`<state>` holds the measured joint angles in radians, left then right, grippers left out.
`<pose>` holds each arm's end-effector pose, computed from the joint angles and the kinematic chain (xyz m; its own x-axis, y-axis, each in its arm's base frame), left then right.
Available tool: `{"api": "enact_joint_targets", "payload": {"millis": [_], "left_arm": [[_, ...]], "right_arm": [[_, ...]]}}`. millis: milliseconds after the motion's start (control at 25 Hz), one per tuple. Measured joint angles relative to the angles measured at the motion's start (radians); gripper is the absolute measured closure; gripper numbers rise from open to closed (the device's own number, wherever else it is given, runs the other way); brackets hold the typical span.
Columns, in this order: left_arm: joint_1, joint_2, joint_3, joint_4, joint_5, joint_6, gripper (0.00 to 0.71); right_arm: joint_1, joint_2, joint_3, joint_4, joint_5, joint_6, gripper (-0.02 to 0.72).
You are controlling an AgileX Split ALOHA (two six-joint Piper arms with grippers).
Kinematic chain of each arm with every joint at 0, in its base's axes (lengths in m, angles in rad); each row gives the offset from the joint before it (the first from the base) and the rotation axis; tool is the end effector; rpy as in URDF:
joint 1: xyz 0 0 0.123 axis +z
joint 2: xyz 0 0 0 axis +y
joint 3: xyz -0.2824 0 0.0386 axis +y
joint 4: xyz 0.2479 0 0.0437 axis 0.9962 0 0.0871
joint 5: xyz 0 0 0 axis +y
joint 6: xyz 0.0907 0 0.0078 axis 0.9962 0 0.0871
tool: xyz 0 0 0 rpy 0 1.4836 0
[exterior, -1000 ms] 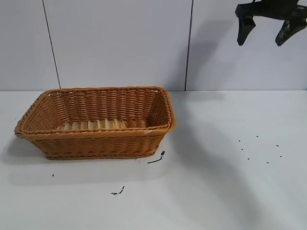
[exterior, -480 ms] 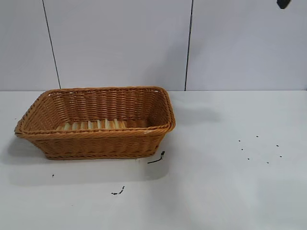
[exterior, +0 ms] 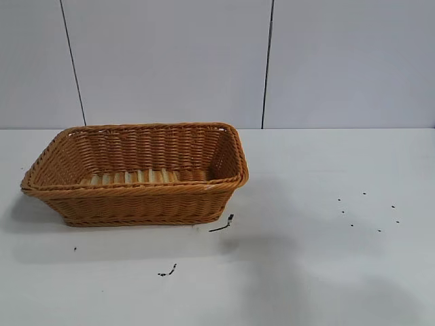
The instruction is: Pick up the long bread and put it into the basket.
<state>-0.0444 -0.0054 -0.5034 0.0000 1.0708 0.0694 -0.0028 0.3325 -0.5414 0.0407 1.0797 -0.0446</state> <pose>-0.0065 0.0003 0.2773 -0.4525 0.0895 -0.8872 0.0759 0.9952 0.0617 0.0435 0.0031 0.2815 -0.7048 -0.0234 -0.7090 -0.0405 0.9992 0.0073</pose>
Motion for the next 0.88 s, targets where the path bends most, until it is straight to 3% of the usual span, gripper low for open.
{"api": "enact_joint_targets", "payload": {"millis": [320, 880], "left_arm": [[0.0, 0.0, 0.0, 0.0, 0.0, 0.0, 0.014], [0.0, 0.0, 0.0, 0.0, 0.0, 0.0, 0.014]], "right_arm": [[0.0, -0.321, 0.052, 0.018, -0.044, 0.0, 0.066], [0.0, -0.338, 0.052, 0.021, -0.047, 0.0, 0.066]]}}
